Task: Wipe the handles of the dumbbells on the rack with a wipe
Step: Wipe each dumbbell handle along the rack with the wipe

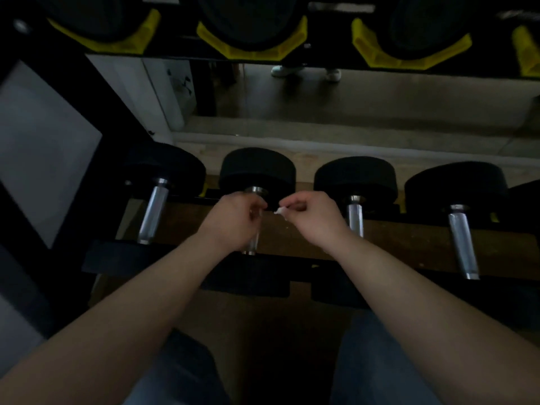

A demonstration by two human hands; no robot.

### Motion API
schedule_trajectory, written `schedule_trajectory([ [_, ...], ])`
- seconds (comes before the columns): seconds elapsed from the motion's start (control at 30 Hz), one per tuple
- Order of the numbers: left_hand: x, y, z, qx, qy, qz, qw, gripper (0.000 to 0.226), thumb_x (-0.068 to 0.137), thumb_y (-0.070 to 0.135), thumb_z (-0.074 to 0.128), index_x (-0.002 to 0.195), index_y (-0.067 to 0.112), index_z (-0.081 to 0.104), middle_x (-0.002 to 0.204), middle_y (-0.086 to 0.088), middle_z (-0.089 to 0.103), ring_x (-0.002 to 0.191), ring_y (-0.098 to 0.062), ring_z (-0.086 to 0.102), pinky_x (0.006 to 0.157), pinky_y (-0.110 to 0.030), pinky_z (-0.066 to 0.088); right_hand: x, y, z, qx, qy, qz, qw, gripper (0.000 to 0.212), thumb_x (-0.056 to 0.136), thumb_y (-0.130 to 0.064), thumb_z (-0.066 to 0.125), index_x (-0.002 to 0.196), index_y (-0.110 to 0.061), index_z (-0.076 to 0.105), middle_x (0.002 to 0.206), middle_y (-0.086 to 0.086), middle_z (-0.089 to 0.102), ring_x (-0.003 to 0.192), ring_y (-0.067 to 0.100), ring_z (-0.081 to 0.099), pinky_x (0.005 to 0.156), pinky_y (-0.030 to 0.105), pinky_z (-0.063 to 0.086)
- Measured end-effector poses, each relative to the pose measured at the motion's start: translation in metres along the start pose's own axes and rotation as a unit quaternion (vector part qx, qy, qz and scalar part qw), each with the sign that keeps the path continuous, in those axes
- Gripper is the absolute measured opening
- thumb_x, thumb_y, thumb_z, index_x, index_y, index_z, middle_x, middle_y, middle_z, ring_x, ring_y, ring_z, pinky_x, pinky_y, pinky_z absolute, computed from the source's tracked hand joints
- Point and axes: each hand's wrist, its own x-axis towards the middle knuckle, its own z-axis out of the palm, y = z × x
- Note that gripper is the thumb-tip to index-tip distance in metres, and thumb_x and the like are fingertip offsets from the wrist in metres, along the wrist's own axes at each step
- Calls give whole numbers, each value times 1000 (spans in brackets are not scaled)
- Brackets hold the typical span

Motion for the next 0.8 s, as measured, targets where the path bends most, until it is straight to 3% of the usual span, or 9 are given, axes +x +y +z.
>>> schedule_trajectory([
  [0.1,-3,-25,0,-34,-27,-45,998,41,86,19,69,127,21,62,114,-7,64,107,-22,62,89,-28,48,10,-14,32,-59,23,-15,998,15,95,-26,68,108,-25,74,105,-7,72,98,6,65,79,16,47],
  [0.27,-6,-35,9,-225,-67,-118,965,42,92,26,63,131,28,49,113,3,66,94,-10,62,82,-28,53,34,-28,65,-162,74,-62,982,17,96,-26,65,109,-23,75,107,-4,75,99,12,69,87,27,55],
  [0.37,-7,-41,8,-287,-61,-146,945,46,91,25,62,135,29,50,112,4,64,96,-12,62,87,-33,55,32,-31,68,-235,84,-94,964,20,96,-28,63,110,-23,76,102,0,71,91,15,67,83,33,56],
  [0.47,-3,-48,12,-311,-58,-154,936,48,89,21,65,135,27,52,113,7,63,95,-10,58,80,-25,48,12,-24,66,-300,-1,-154,942,16,92,-21,65,101,-21,79,95,1,67,86,15,64,79,33,54],
  [0.57,0,-51,16,-314,-66,-139,937,48,87,18,66,131,32,56,114,5,68,95,-10,64,82,-29,56,-2,-17,64,-321,-65,-156,932,11,88,-20,70,92,-21,80,90,-2,68,83,13,64,79,35,55],
  [0.63,0,-55,18,-330,-69,-135,932,43,89,21,65,129,34,57,110,4,69,93,-10,66,79,-31,58,4,-18,65,-308,-32,-146,939,11,90,-20,70,96,-21,79,92,-1,68,82,13,63,78,35,55],
  [0.73,-1,-57,18,-348,-67,-125,927,38,91,24,64,127,35,57,105,7,69,86,-4,64,66,-21,52,26,-29,69,-261,66,-93,959,16,95,-17,65,105,-19,77,101,2,70,88,14,65,81,30,54],
  [0.8,0,-58,20,-357,-65,-131,922,40,90,22,63,128,34,58,107,6,69,89,-8,66,72,-26,55,34,-34,71,-226,94,-50,968,17,98,-18,63,107,-19,76,102,-1,73,89,10,66,81,23,53],
])
